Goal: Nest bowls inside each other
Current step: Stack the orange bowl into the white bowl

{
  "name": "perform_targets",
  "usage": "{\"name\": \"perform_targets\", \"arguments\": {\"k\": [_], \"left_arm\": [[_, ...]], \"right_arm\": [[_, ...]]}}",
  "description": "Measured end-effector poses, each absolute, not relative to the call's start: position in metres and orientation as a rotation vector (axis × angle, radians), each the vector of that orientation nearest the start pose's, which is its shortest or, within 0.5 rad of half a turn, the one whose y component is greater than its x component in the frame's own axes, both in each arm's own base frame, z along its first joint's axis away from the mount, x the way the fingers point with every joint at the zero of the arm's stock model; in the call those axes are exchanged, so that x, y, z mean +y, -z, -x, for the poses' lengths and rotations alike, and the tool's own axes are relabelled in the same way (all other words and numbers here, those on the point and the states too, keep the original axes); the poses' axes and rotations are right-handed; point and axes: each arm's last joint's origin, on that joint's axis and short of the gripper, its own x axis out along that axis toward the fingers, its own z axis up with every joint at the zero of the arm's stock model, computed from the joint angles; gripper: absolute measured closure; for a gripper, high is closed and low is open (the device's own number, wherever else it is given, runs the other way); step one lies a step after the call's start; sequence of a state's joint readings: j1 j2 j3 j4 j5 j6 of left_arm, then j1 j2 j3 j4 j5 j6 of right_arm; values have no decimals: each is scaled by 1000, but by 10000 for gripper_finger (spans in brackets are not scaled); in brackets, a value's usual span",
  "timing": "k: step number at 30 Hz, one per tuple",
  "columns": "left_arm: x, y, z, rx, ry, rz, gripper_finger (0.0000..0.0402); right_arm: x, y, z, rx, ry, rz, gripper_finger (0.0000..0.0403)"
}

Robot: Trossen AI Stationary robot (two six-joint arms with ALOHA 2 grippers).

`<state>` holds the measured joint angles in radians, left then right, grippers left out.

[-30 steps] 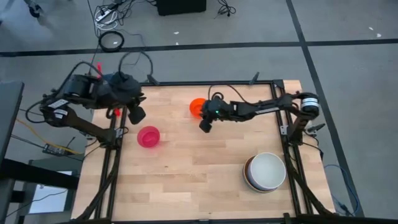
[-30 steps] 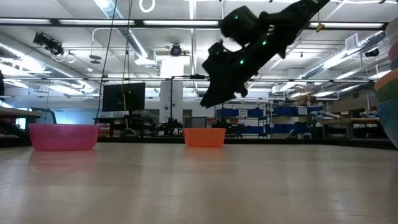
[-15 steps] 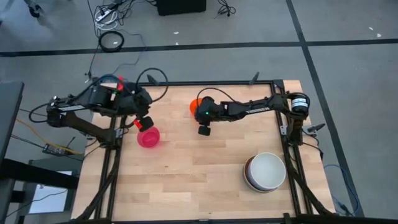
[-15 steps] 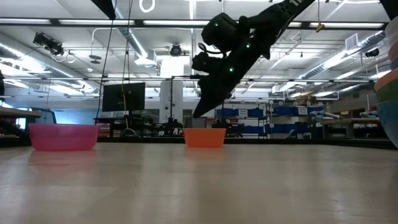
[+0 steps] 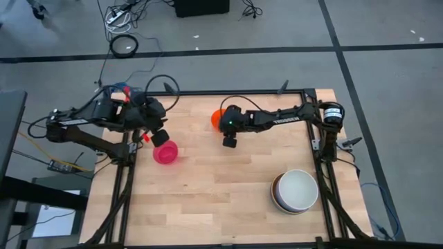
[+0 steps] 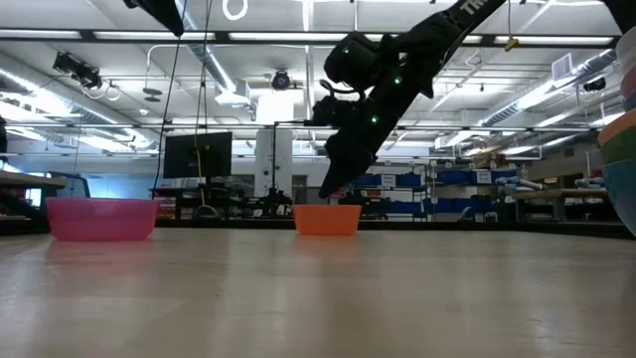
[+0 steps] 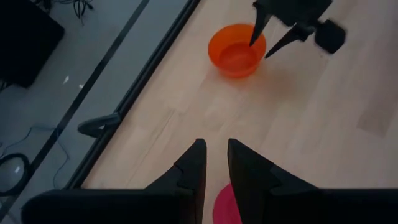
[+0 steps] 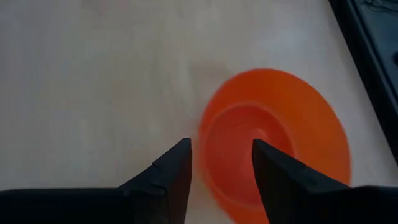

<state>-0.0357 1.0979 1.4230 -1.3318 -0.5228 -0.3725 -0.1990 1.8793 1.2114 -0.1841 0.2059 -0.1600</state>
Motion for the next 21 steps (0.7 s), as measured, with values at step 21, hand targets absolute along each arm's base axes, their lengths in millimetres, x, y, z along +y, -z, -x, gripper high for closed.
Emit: {"name": "perform_targets", "arguments": {"k": [21], "left_arm": [[9, -398, -163, 828, -610, 70, 328]], "right_arm": [[-102, -151, -380, 966, 291, 7, 252]]}}
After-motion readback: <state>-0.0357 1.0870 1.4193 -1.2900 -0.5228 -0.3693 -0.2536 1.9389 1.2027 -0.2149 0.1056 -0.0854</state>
